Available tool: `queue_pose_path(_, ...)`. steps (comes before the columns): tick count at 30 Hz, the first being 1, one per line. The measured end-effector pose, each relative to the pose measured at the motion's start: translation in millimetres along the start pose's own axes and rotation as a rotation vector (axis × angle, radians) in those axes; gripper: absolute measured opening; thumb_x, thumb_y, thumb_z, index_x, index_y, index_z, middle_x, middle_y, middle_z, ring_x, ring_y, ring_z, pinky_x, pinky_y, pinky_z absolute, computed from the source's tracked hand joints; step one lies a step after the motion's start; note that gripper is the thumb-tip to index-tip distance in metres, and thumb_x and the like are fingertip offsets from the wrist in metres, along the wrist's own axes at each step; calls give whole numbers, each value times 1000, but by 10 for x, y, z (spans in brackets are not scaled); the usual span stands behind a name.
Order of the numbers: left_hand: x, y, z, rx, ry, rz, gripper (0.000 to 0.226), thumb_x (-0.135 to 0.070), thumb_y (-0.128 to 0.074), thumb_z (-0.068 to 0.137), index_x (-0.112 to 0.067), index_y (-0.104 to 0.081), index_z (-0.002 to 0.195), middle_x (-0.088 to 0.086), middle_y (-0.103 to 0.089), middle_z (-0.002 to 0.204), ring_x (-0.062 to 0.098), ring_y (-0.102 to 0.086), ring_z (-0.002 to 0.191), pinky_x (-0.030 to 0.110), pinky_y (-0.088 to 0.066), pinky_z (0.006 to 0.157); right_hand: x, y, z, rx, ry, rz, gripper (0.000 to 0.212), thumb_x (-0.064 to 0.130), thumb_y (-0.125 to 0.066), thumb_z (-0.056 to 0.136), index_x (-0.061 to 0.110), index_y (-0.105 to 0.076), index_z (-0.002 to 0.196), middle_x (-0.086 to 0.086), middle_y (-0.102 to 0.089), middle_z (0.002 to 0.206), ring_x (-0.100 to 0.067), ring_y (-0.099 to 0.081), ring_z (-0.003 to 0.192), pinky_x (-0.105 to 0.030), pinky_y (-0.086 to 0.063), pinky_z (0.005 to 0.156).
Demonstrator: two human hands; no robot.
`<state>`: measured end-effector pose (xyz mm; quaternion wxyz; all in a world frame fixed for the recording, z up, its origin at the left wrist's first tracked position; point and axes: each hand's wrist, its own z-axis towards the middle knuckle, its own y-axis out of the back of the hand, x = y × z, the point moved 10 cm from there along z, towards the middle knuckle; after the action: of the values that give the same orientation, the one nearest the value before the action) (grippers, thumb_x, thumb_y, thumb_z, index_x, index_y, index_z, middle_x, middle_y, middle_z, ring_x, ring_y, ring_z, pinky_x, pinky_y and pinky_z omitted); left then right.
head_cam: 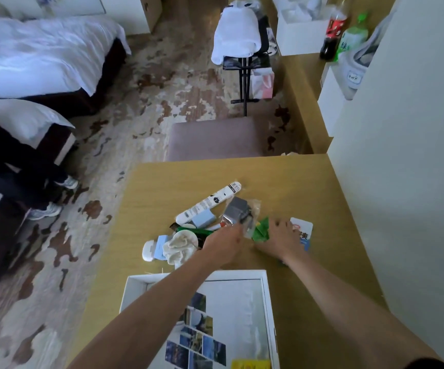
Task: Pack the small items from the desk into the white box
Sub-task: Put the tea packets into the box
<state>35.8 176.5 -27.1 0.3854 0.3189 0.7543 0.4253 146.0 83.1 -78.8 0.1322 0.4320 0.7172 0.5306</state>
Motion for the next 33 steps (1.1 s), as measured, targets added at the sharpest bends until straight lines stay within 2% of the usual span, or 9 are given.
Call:
queue_pose_path(5,204,-149,136,32,113,-128,21,-11,-45,91,-10,-55,109,8,-61,112,25,-60,100,41,-53,82,57,-1,101,-32,101,-65,68,42,-63,82,10,-36,135,-17,-45,131,-33,-44,120,-42,-46,90)
queue_pose_path(9,190,-222,175,39,164,-198,23,-18,-42,93,-14,-56,111,8,-63,110,25,-60,98,40,-52,85,41,36,54,-71,145,-87,30,21,-46,93,7,-49,120,-15,-57,120,-31,-56,106,-38,-46,76)
queue_pose_path(11,173,-256,172,41,168,-221,22,-20,-41,94,-15,-56,110,8,-64,110,23,-61,97,38,-52,86,5,46,-17,-84,171,-133,24,8,-41,94,5,-49,116,-17,-60,114,-33,-60,100,-37,-42,68)
queue_pose_path(15,81,-178,61,19,127,-333,21,-19,-44,95,-14,-53,113,9,-63,113,23,-60,99,37,-50,90,-69,213,-228,-76,157,155,13,14,-45,99,7,-53,105,-15,-63,102,-30,-61,90,-36,-41,65)
queue_pose_path(19,12,269,-205,-113,98,-721,43,-30,-52,95,-17,-40,133,1,-58,120,19,-60,103,26,-51,77,80,576,-569,-93,180,632,18,27,-61,94,10,-61,89,-9,-64,78,-23,-60,73,-36,-43,62)
queue_pose_path(22,-79,664,-447,-164,-5,-866,48,-34,-57,92,-18,-41,135,-1,-57,119,18,-61,102,24,-50,72,325,853,-902,-33,224,904,18,23,-69,89,15,-66,105,-8,-73,93,-23,-70,89,-42,-55,79)
queue_pose_path(26,-147,853,-876,-159,-135,-973,25,-24,-61,91,-6,-60,109,8,-69,96,21,-67,81,23,-53,63,654,987,-1313,46,276,924,28,21,-69,88,19,-60,114,0,-74,103,-12,-70,94,-34,-57,83)
queue_pose_path(29,12,816,-1229,-206,-154,-1055,16,-18,-61,91,-3,-58,94,0,-65,74,3,-62,60,13,-45,47,847,860,-1557,90,280,897,38,23,-67,89,17,-54,124,1,-73,104,-10,-70,94,-27,-57,78)
queue_pose_path(33,351,709,-1512,-210,-100,-1085,15,-25,-61,91,-12,-55,86,1,-65,71,9,-63,59,25,-47,46,1088,766,-1813,28,326,768,52,31,-75,81,31,-50,127,10,-70,110,-3,-66,101,-28,-57,81)
